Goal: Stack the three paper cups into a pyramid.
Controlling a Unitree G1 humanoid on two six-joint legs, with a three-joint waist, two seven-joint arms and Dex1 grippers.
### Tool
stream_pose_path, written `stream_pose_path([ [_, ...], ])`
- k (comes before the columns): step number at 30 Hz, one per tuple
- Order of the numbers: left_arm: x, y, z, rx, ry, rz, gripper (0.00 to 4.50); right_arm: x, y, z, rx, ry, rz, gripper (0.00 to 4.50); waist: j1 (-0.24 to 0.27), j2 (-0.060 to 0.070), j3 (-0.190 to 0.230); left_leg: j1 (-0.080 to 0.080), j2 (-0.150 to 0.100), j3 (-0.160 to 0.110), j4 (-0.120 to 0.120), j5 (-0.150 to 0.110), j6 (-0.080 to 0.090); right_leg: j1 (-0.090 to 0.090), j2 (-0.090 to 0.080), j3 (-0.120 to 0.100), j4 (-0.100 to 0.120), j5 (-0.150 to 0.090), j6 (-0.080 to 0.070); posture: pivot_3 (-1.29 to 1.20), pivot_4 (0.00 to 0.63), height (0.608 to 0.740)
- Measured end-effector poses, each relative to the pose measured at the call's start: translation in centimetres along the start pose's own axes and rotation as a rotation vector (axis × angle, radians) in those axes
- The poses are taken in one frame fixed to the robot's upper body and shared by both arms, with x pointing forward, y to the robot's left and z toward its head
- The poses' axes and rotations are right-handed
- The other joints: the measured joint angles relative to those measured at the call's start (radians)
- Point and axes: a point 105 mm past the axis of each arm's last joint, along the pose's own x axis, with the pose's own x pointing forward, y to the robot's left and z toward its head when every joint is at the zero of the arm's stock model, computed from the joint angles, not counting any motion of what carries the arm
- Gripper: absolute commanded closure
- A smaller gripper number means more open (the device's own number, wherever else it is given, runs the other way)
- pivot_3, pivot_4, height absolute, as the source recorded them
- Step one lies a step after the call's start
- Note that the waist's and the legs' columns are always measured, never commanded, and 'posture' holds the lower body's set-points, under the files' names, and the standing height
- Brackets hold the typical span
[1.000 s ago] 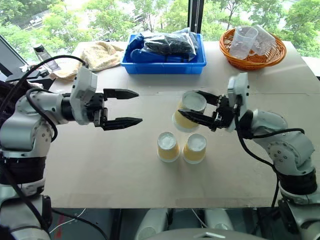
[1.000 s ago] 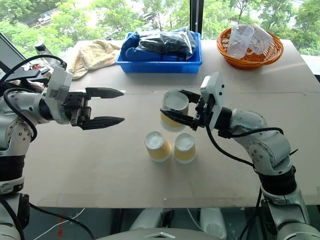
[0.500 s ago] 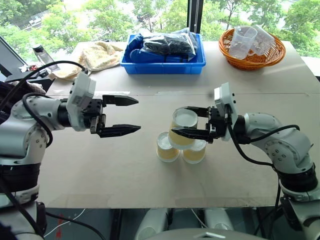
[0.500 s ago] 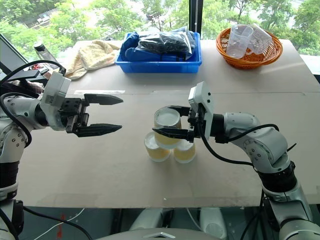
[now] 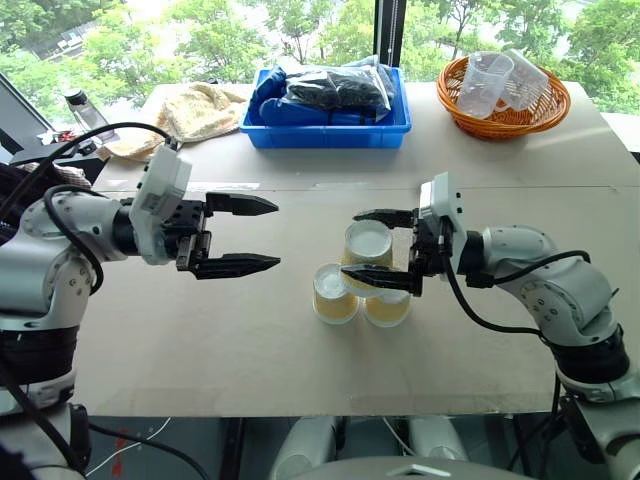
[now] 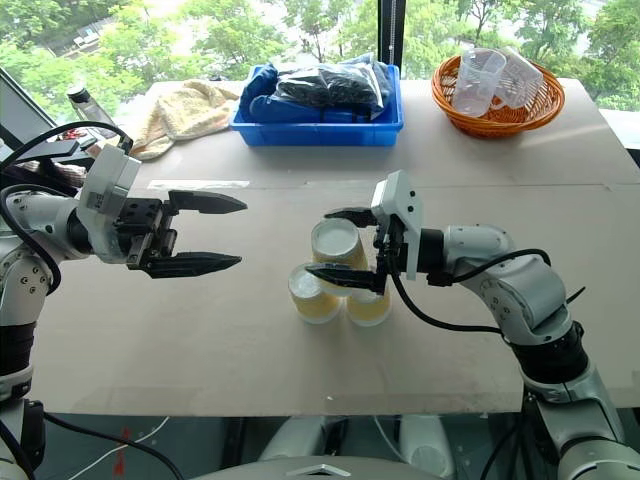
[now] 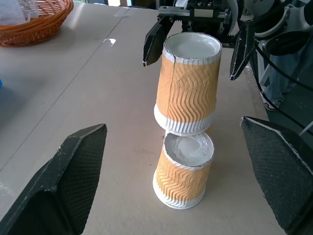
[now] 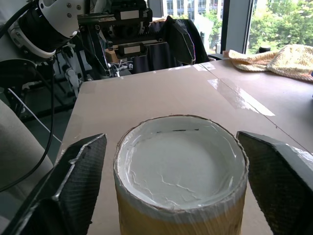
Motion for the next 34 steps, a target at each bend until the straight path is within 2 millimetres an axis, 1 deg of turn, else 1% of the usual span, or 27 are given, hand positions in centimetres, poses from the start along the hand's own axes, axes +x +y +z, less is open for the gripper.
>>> stream_pose_path([
  [8,-0.3,0.2,-0.1,0.003,-0.001,0.004,0.00,-0.3,0.1,0.1,0.019,-0.015,-0.001,0.01,0.000,0.000,0.000,0.000,0.000,0.000,0.000,0.000,0.000,0.000,0.000,0.000,0.000,0.000,0.000,0.00,0.150,0.740],
  [13,-0.3,0.3,-0.3,0.000,0.000,0.006,0.00,-2.0,-0.2,0.5,0.013,-0.023,-0.045,0.01,0.002,0.000,0.000,0.000,0.000,0.000,0.000,0.000,0.000,0.000,0.000,0.000,0.000,0.000,0.000,0.00,0.150,0.740],
  [15,-0.6,0.5,-0.9,-0.007,0.011,0.027,0.00,-3.0,0.2,0.3,0.016,-0.016,-0.057,0.01,0.002,0.000,0.000,0.000,0.000,0.000,-0.001,0.000,0.000,0.000,0.000,0.000,0.000,0.000,0.000,0.00,0.150,0.740],
  [17,-0.8,0.5,-1.9,-0.036,0.016,0.048,0.00,-4.0,0.7,-0.1,0.025,0.001,-0.060,0.01,0.001,0.000,0.000,0.000,0.000,0.000,-0.001,0.000,0.000,0.000,0.000,0.000,-0.001,0.000,0.000,0.00,0.150,0.740],
  [18,-0.9,0.6,-2.7,-0.068,-0.001,0.075,0.00,-4.9,1.1,-0.5,0.040,0.017,-0.059,0.01,0.003,0.000,0.000,0.000,0.000,0.000,-0.001,0.000,0.000,0.000,0.000,0.000,-0.001,0.000,0.000,0.00,0.150,0.740],
  [21,-1.0,1.2,-4.7,-0.121,-0.008,0.174,0.00,-6.6,1.7,-1.9,0.082,0.057,-0.079,0.01,0.004,-0.001,0.000,0.000,0.000,0.000,-0.002,0.000,0.000,0.001,0.000,0.000,-0.001,0.000,0.000,0.00,0.150,0.740],
  [23,-1.1,1.2,-7.2,-0.174,0.011,0.259,0.00,-8.5,1.8,-3.6,0.119,0.075,-0.127,0.01,0.006,-0.001,0.000,0.001,0.000,0.001,-0.002,0.000,0.000,0.002,0.000,0.000,-0.002,0.000,0.000,0.00,0.150,0.740],
  [25,-1.1,1.1,-9.6,-0.218,0.028,0.343,0.00,-10.6,1.3,-5.9,0.175,0.094,-0.218,0.01,0.008,-0.001,0.001,0.001,0.000,0.001,-0.002,0.000,0.000,0.002,0.000,0.000,-0.001,0.000,0.000,0.00,0.150,0.740],
  [26,-1.1,1.2,-10.9,-0.223,0.044,0.410,0.00,-11.8,0.8,-6.8,0.193,0.065,-0.279,0.01,0.009,-0.002,0.000,0.002,0.000,0.001,-0.002,0.000,0.000,0.002,-0.001,0.000,-0.001,0.000,0.000,0.00,0.150,0.740],
  [27,-1.0,1.3,-11.9,-0.225,0.063,0.457,0.00,-12.5,0.4,-7.2,0.198,0.030,-0.321,0.01,0.009,-0.002,0.001,0.002,0.000,0.001,-0.001,0.000,0.000,0.002,-0.001,0.000,0.000,0.000,0.000,0.00,0.150,0.740],
  [28,-0.9,1.3,-12.2,-0.227,0.068,0.469,0.00,-12.7,0.3,-7.3,0.198,0.018,-0.332,0.01,0.009,-0.002,0.001,0.002,0.000,0.001,-0.001,0.000,0.000,0.002,0.000,0.000,0.000,0.000,0.000,0.00,0.150,0.740],
  [29,-0.6,1.3,-13.0,-0.220,0.093,0.510,0.00,-13.3,-0.2,-7.6,0.187,-0.016,-0.372,0.01,0.009,-0.002,0.001,0.003,0.000,0.001,-0.001,0.000,0.000,0.003,0.000,0.000,0.000,0.001,-0.001,0.00,0.150,0.740],
  [31,-0.2,1.1,-13.9,-0.213,0.110,0.539,0.00,-14.1,-0.9,-8.4,0.159,-0.029,-0.421,0.01,0.009,-0.002,0.001,0.004,0.000,0.001,-0.001,0.000,0.000,0.004,0.000,0.000,0.000,0.002,0.000,0.00,0.150,0.740],
  [34,0.5,0.2,-15.3,-0.233,0.131,0.535,0.00,-15.0,-2.1,-10.7,0.121,-0.011,-0.506,0.01,0.010,-0.002,0.001,0.004,0.000,0.001,-0.001,0.000,0.000,0.003,0.000,0.001,0.000,0.002,0.000,0.00,0.150,0.740],
])
